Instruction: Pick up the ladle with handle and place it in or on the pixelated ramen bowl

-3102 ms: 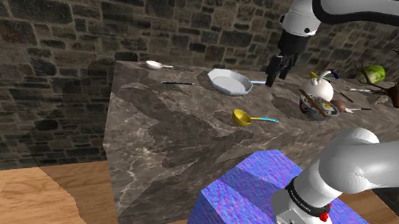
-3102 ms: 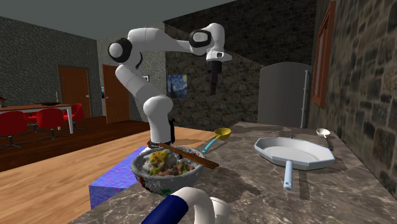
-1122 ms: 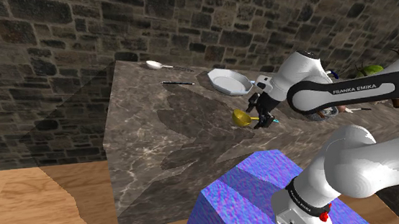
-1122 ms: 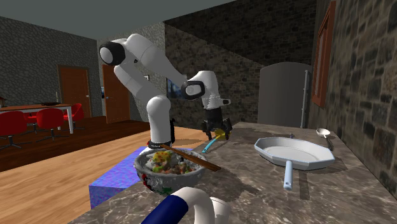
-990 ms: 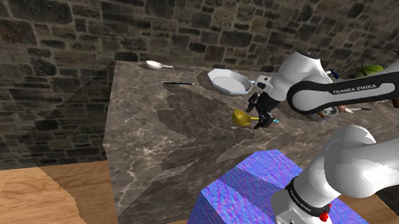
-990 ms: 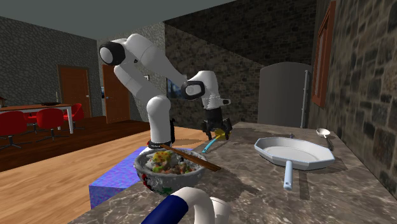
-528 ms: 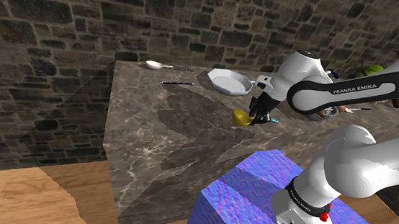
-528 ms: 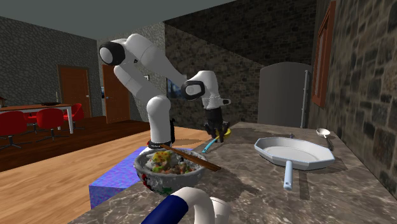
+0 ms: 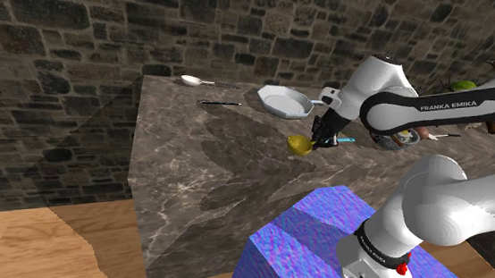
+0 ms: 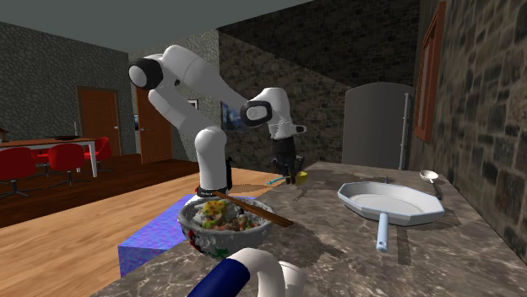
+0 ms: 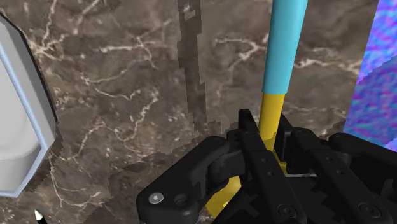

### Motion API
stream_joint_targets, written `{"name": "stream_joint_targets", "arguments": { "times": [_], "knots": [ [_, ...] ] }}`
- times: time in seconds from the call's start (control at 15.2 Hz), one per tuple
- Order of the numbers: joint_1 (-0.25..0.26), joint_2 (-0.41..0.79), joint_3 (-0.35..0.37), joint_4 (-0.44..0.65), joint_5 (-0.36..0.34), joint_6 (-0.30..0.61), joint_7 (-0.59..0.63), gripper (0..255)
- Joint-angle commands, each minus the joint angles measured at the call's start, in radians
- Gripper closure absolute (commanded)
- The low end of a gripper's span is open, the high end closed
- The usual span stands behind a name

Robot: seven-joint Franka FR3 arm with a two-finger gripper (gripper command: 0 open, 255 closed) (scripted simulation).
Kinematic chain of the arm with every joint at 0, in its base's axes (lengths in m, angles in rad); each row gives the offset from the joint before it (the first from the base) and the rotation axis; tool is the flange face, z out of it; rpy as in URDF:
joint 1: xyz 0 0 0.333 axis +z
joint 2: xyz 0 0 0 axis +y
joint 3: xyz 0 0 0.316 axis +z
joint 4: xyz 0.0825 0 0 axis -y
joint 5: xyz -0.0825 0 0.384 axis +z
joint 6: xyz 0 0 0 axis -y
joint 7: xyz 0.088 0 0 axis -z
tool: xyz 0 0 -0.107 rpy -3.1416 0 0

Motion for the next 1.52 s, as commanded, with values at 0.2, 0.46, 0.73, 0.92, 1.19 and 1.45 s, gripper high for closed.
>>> {"name": "stream_joint_targets", "arguments": {
  "times": [0.2, 0.46, 0.73, 0.92, 1.19, 1.45],
  "knots": [
    [0.008, -0.061, 0.029, 0.04, 0.032, -0.1, -0.007, 255],
    [0.018, -0.098, 0.052, 0.077, 0.057, -0.172, -0.01, 255],
    [0.027, -0.124, 0.074, 0.118, 0.08, -0.238, -0.012, 255],
    [0.035, -0.139, 0.089, 0.151, 0.097, -0.285, -0.014, 255],
    [0.044, -0.153, 0.109, 0.197, 0.117, -0.344, -0.016, 255],
    [0.054, -0.16, 0.127, 0.246, 0.136, -0.399, -0.018, 255]
  ]
}}
